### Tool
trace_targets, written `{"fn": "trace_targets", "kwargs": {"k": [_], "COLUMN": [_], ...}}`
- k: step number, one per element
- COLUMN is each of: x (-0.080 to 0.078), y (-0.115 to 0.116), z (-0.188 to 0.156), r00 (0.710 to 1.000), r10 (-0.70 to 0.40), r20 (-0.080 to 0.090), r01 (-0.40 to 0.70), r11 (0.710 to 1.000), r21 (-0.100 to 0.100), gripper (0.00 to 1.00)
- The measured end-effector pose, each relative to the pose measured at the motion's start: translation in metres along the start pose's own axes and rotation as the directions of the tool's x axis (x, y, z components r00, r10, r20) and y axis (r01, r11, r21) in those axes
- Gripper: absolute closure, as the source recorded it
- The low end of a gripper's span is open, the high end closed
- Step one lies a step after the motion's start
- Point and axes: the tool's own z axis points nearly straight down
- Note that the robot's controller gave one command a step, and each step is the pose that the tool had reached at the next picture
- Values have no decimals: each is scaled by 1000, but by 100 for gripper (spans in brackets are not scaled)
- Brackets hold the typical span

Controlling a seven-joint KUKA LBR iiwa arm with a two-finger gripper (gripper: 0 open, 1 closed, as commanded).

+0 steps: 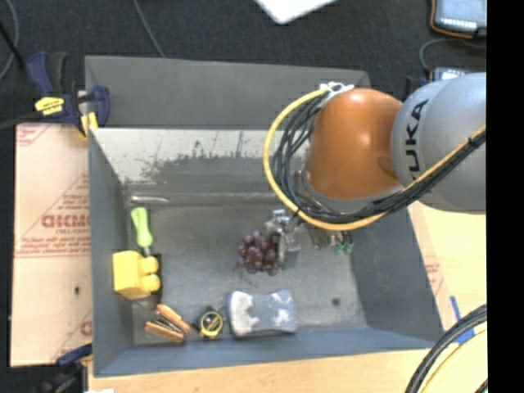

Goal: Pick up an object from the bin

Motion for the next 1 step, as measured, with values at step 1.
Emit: {"fn": "trace_targets", "kwargs": {"k": [1], "x": [0], "y": [0], "z": [0], "r00": [1000], "r10": [0], "r20": [0], "r01": [0], "r11": [1000], "r21": [0], "gripper": [100]}}
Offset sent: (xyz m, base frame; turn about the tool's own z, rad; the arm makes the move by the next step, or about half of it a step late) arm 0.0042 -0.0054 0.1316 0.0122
